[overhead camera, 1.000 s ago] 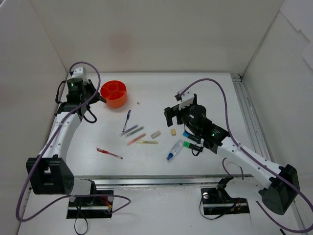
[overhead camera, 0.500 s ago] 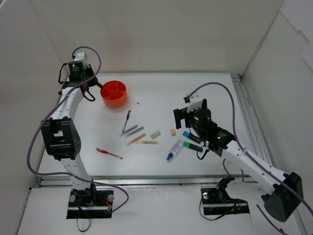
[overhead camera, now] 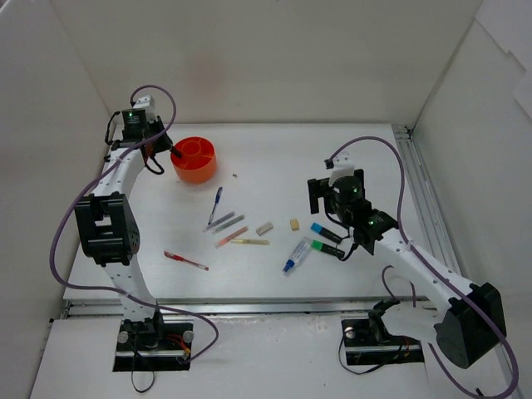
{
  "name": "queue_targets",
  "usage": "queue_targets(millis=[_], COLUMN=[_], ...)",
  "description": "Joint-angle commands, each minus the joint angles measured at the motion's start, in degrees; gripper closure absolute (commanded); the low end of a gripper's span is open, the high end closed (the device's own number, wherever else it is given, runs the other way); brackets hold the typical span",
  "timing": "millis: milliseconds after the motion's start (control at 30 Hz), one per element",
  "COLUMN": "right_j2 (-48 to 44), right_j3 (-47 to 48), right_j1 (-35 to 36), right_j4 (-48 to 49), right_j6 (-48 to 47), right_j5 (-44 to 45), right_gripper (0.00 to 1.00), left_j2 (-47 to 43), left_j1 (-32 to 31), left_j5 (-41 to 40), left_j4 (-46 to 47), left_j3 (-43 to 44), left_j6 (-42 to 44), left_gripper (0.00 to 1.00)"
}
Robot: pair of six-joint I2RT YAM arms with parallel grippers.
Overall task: Sort the stationery into containers
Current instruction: Place the pen in the storage box.
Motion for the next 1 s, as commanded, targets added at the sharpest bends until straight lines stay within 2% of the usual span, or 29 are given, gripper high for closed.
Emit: queue_targets(millis=[0, 33, 133, 167, 200, 267, 333, 367, 433, 467, 600, 700, 800, 900, 967], right_j2=[2.1, 2.7, 4.8, 5.6, 5.7, 6.2, 6.5, 7.1, 7.9, 7.9, 6.8, 6.4, 8.8, 16.3, 19.5], right_j3=[0.6, 0.7, 1.4, 1.5, 1.4, 1.1, 0.9, 0.9, 1.3, 1.3, -0.1, -0.4, 1.3, 4.1, 6.3], right_j1=[-1.6, -2.2, -3.8, -4.5, -4.7, -5.4, -5.8, -5.9, -6.0, -6.3, -6.7, -6.9, -7.5, -8.4, -8.8], right_j4=[1.0, 0.6, -2.2, -3.2, -3.6, -4.8, -7.3, -8.3, -11.6, -12.7, -16.1, -16.9, -20.8, -23.1, -23.5], right_j6=[0.9, 0.7, 1.3, 1.3, 1.2, 1.2, 1.2, 1.1, 2.0, 2.4, 4.9, 4.6, 5.5, 6.2, 6.0], right_j5=[-1.3, -1.8, -3.7, -5.5, -6.5, -8.6, -9.0, -9.0, -8.6, -7.8, -8.3, -13.0, -14.9, -14.2, -10.6], right_gripper=[0.02, 0.02, 0.02, 0.02, 0.02, 0.02, 0.02, 0.02, 0.02, 0.02, 0.02, 0.02, 0.02, 0.02, 0.02], left_j2=[-2.1, -1.8, -2.1, -3.2, -3.9, -6.1, -7.4, -8.7, -9.9, -11.5, -16.7, -21.8, -27.1, -32.1, -34.6], left_j1=[0.0, 0.0, 0.0, 0.0, -0.5, -0.5, -0.5, -0.5, -0.5, -0.5, -1.7, -3.2, -5.5, -7.7, -8.5], left_j5=[-0.2, -0.2, -0.9, -1.5, -1.6, -1.7, -1.9, -1.9, -1.6, -0.6, 0.0, 1.7, 1.0, 0.6, -0.6], left_j4=[2.0, 1.5, -0.4, -0.4, -0.3, 0.1, -0.1, -0.8, -1.3, -1.5, -1.2, 0.0, 1.5, 3.9, 3.6], left_j3=[1.2, 1.5, 2.4, 2.3, 1.7, 1.1, 0.5, 0.6, 0.2, -0.7, -5.0, -10.4, -17.6, -25.0, -28.0], left_j6=[-0.1, -0.2, -0.2, -0.1, 0.1, 0.3, 0.6, 0.6, 0.6, 0.6, -0.5, -2.0, -2.9, -3.4, -3.8], left_gripper=[1.00, 0.98, 0.73, 0.58, 0.50, 0.37, 0.29, 0.21, 0.15, 0.01, 0.00, 0.00, 0.00, 0.00, 0.00])
